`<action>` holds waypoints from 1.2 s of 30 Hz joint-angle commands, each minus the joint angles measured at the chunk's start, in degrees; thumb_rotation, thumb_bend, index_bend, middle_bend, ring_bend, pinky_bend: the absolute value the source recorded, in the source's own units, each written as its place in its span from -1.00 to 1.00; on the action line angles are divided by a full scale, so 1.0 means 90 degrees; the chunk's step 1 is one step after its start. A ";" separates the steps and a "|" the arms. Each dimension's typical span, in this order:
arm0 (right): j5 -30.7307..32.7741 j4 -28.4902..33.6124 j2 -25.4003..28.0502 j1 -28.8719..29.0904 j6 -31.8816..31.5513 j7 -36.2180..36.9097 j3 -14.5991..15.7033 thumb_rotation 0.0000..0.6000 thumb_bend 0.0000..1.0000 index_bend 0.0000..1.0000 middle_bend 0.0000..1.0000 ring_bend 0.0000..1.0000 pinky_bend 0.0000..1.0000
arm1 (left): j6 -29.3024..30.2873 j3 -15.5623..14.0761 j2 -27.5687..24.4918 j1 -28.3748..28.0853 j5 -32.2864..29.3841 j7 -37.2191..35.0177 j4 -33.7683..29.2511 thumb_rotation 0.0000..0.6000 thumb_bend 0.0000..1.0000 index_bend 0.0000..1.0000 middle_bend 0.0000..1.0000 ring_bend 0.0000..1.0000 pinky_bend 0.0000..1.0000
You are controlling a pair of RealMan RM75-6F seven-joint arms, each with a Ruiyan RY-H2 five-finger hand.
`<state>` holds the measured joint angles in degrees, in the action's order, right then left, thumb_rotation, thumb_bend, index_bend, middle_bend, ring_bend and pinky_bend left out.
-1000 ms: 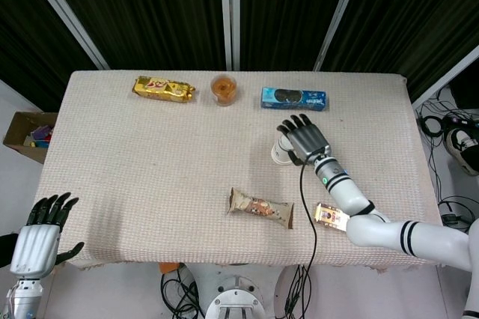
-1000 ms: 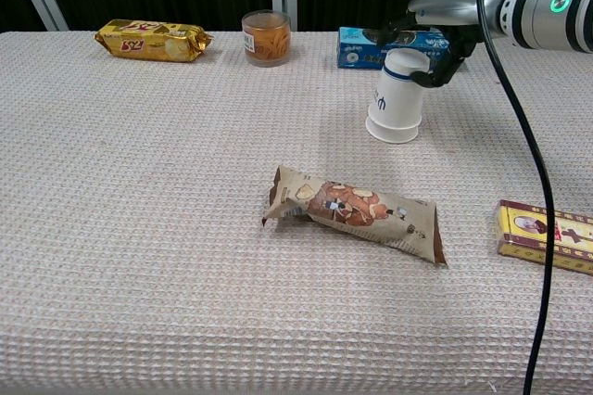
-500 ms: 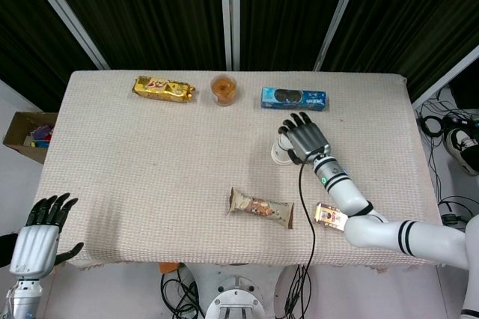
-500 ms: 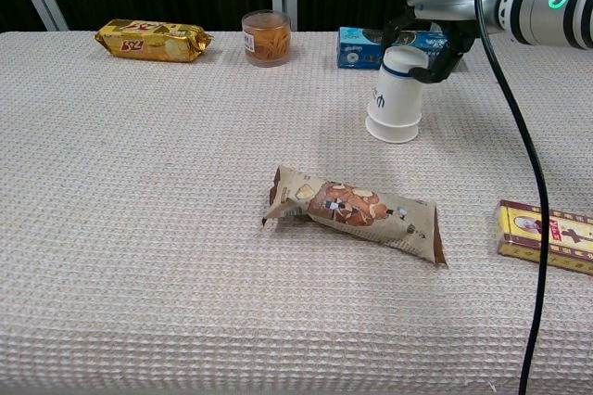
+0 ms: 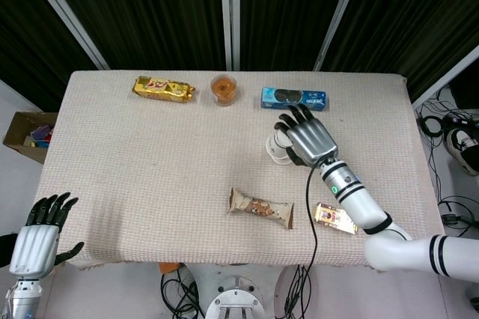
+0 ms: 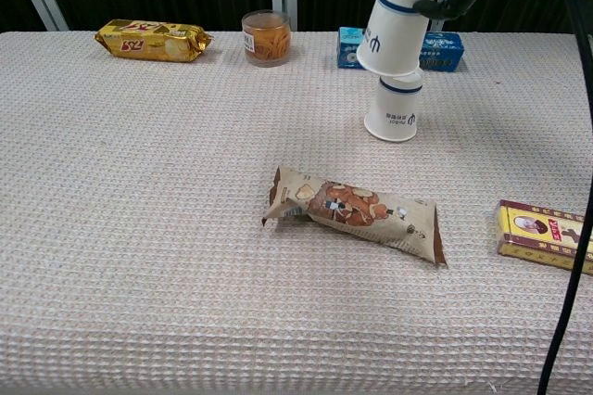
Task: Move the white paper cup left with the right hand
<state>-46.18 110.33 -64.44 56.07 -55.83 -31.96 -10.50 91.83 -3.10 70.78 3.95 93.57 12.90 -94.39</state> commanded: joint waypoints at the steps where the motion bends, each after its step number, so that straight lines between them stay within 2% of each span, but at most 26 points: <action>1: -0.0104 0.0187 0.0146 0.0000 -0.0094 0.0028 -0.0121 1.00 -0.12 -0.36 -0.64 -1.00 -0.99 | 0.0000 -0.0007 0.0003 0.0001 0.0008 -0.0016 0.0004 1.00 -0.76 -0.65 -0.80 -0.83 -0.76; 6: 0.0318 -0.0174 -0.0258 0.0340 0.0060 -0.0357 -0.0087 1.00 -0.12 -0.36 -0.64 -1.00 -0.99 | -0.0018 -0.0023 0.0039 0.0013 -0.0014 -0.0064 0.0055 1.00 -0.76 -0.65 -0.80 -0.83 -0.76; 12: 0.0863 -0.1292 -0.1413 0.0842 0.0301 -0.0821 0.0091 1.00 -0.12 -0.36 -0.64 -1.00 -0.99 | -0.0033 -0.0044 0.0098 0.0052 -0.0082 -0.0140 0.0156 1.00 -0.76 -0.65 -0.80 -0.83 -0.76; 17: 0.0934 -0.2141 -0.2129 0.1002 0.0422 -0.0678 0.0035 1.00 -0.12 -0.36 -0.64 -1.00 -0.99 | -0.0086 -0.0030 0.0105 0.0072 -0.0217 -0.0233 0.0247 1.00 -0.76 -0.65 -0.80 -0.83 -0.76; 27: 0.0833 -0.2770 -0.2511 0.0956 0.0711 -0.0439 0.0218 1.00 -0.12 -0.36 -0.64 -1.00 -0.99 | -0.0170 0.0016 0.0194 0.0039 -0.0314 -0.0392 0.0409 1.00 -0.76 -0.65 -0.80 -0.83 -0.76; 32: 0.0749 -0.2789 -0.2518 0.0902 0.0722 -0.0384 0.0272 1.00 -0.12 -0.36 -0.64 -1.00 -0.99 | -0.0182 0.0016 0.0204 0.0024 -0.0303 -0.0406 0.0441 1.00 -0.76 -0.65 -0.80 -0.83 -0.76; 36: 0.0940 -0.2689 -0.2418 0.0912 0.0753 -0.0493 0.0314 1.00 -0.13 -0.36 -0.65 -1.00 -1.00 | -0.0149 0.0027 0.0211 0.0036 -0.0309 -0.0427 0.0455 1.00 -0.76 -0.65 -0.80 -0.83 -0.76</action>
<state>-38.33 85.79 -86.53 64.20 -49.20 -35.95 -7.86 90.49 -2.87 72.68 4.28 90.79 9.06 -90.29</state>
